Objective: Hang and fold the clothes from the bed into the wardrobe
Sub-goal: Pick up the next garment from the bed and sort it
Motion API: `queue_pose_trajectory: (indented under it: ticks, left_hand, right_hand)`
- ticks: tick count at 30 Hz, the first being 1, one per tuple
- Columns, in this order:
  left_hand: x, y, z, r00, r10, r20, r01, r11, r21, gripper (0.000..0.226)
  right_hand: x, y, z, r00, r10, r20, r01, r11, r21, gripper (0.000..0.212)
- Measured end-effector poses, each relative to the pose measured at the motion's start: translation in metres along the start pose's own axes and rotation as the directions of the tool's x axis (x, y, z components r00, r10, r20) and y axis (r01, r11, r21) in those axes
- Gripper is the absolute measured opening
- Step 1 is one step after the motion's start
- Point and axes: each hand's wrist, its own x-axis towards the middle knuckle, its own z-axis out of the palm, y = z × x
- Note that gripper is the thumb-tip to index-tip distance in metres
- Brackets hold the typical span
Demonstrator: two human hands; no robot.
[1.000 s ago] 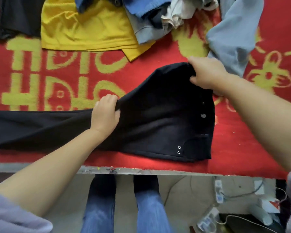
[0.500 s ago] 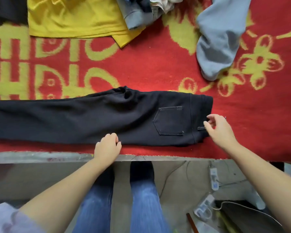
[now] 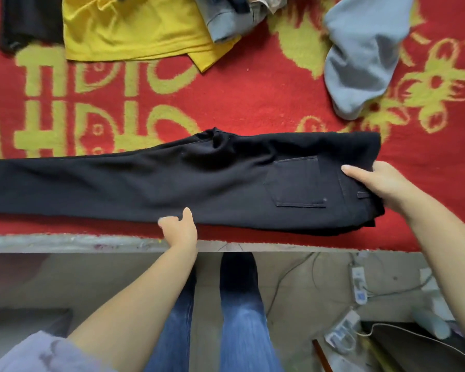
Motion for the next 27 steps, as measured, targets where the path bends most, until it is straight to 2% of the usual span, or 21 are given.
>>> queue_pose_trajectory:
  ticks: [1,2,3,5,6,7,9,11,12,14,16,17,19,22,23,24,25,26,27]
  left_hand:
    - [-0.003,0.000,-0.005,0.978,0.209,0.011,-0.208,0.967,0.146,0.024]
    - [-0.005,0.001,-0.010,0.917,0.394,0.063,-0.396,0.878,0.269,0.020]
    - [-0.004,0.002,-0.013,0.850,0.511,0.126,-0.520,0.779,0.352,0.016]
    - [0.005,0.011,-0.012,0.751,0.623,0.216,-0.651,0.645,0.400,0.011]
    - [0.010,0.019,-0.009,0.699,0.670,0.250,-0.706,0.591,0.390,0.014]
    - [0.016,0.030,-0.003,0.635,0.717,0.288,-0.762,0.522,0.382,0.020]
    - [0.029,0.055,0.016,0.475,0.780,0.407,-0.861,0.318,0.396,0.034]
    - [0.037,0.080,0.040,0.370,0.741,0.560,-0.901,0.138,0.412,0.047]
    - [0.041,0.090,0.053,0.346,0.698,0.627,-0.906,0.075,0.417,0.052]
    - [0.048,0.103,0.076,0.326,0.621,0.713,-0.882,-0.072,0.466,0.057]
    - [0.055,0.112,0.089,0.321,0.620,0.716,-0.826,-0.187,0.532,0.046]
    - [0.056,0.119,0.091,0.332,0.638,0.694,-0.809,-0.186,0.557,0.038]
    - [0.056,0.131,0.090,0.353,0.652,0.671,-0.817,-0.135,0.561,0.025]
    - [0.055,0.135,0.086,0.425,0.683,0.594,-0.817,0.007,0.577,0.017]
    - [0.053,0.131,0.086,0.450,0.698,0.557,-0.800,0.038,0.598,0.018]
    - [0.049,0.125,0.086,0.450,0.720,0.529,-0.785,0.036,0.618,0.021]
    - [0.044,0.116,0.087,0.401,0.760,0.511,-0.780,-0.009,0.626,0.027]
    - [0.034,0.105,0.090,0.310,0.798,0.517,-0.795,-0.081,0.601,0.036]
    - [0.021,0.094,0.094,0.202,0.805,0.558,-0.830,-0.162,0.534,0.045]
  right_hand:
    - [0.003,0.003,-0.008,0.997,-0.010,-0.079,-0.003,0.987,-0.159,0.026]
    - [0.011,0.010,-0.014,0.986,-0.010,-0.168,-0.046,0.945,-0.324,0.032]
    - [0.017,0.016,-0.015,0.970,-0.006,-0.243,-0.112,0.878,-0.466,0.040]
    - [0.022,0.021,-0.003,0.923,-0.017,-0.384,-0.226,0.784,-0.578,0.063]
    - [0.023,0.020,0.007,0.895,-0.098,-0.436,-0.206,0.775,-0.597,0.073]
    - [0.023,0.016,0.020,0.867,-0.246,-0.433,-0.111,0.752,-0.650,0.078]
    - [0.023,0.003,0.052,0.811,-0.523,-0.263,0.134,0.603,-0.786,0.076]
    - [0.028,-0.011,0.087,0.779,-0.627,-0.012,0.337,0.434,-0.836,0.071]
    - [0.032,-0.016,0.102,0.776,-0.621,0.109,0.407,0.361,-0.839,0.069]
    - [0.044,-0.016,0.120,0.814,-0.503,0.292,0.452,0.233,-0.861,0.065]
    - [0.059,-0.006,0.117,0.847,-0.413,0.335,0.419,0.131,-0.899,0.062]
    - [0.065,-0.004,0.108,0.859,-0.408,0.309,0.394,0.143,-0.908,0.061]
    - [0.072,0.002,0.083,0.890,-0.405,0.210,0.325,0.242,-0.914,0.060]
    - [0.074,0.007,0.047,0.913,-0.393,0.112,0.229,0.267,-0.936,0.065]
    - [0.072,0.008,0.039,0.930,-0.367,0.020,0.161,0.360,-0.919,0.068]
    - [0.067,0.010,0.031,0.933,-0.341,-0.114,0.087,0.521,-0.849,0.073]
    - [0.065,0.016,0.023,0.920,-0.291,-0.261,0.033,0.722,-0.692,0.079]
    - [0.063,0.025,0.014,0.906,-0.214,-0.364,0.009,0.871,-0.491,0.083]
    - [0.060,0.036,0.006,0.900,-0.122,-0.419,-0.004,0.958,-0.288,0.086]
